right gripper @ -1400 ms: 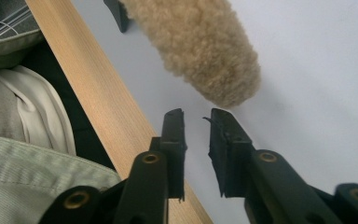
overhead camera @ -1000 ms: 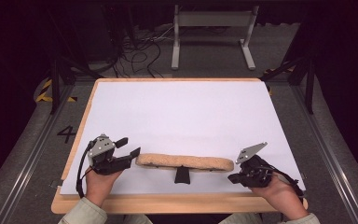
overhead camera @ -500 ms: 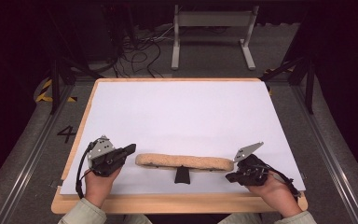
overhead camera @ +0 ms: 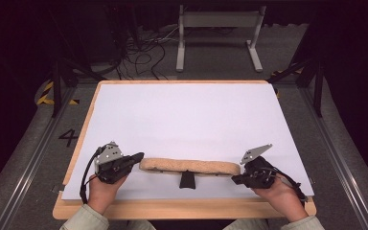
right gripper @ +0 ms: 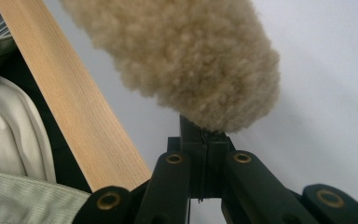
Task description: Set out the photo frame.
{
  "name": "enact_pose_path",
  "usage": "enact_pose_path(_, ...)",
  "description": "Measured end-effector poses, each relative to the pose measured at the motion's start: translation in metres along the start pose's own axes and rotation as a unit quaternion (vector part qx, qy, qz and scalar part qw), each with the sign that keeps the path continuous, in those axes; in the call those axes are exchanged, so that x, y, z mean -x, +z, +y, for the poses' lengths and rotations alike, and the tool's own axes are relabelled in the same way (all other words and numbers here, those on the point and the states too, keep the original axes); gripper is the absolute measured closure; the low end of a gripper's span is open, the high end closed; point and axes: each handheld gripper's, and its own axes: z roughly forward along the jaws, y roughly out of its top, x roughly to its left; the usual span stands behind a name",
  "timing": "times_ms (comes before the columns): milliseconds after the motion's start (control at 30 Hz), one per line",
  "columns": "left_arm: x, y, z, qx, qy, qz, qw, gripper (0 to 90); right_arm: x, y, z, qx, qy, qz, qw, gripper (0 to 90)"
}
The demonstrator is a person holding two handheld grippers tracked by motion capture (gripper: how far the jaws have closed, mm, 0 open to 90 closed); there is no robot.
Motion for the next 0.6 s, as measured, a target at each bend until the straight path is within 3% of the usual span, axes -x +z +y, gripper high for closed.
enact_pose_path(400,0.007,-0.005,-0.004,-0.005,0.014,-0.010,0.9998,90.0,0.014,0.010,0.012,0.033,0.022,-0.046,0.9982,90.0)
enact_pose_path(600,0.010,-0.008,-0.006,-0.005,0.021,-0.013,0.9997,90.0,0.023,0.017,0.020,0.048,0.031,-0.054,0.9969,90.0)
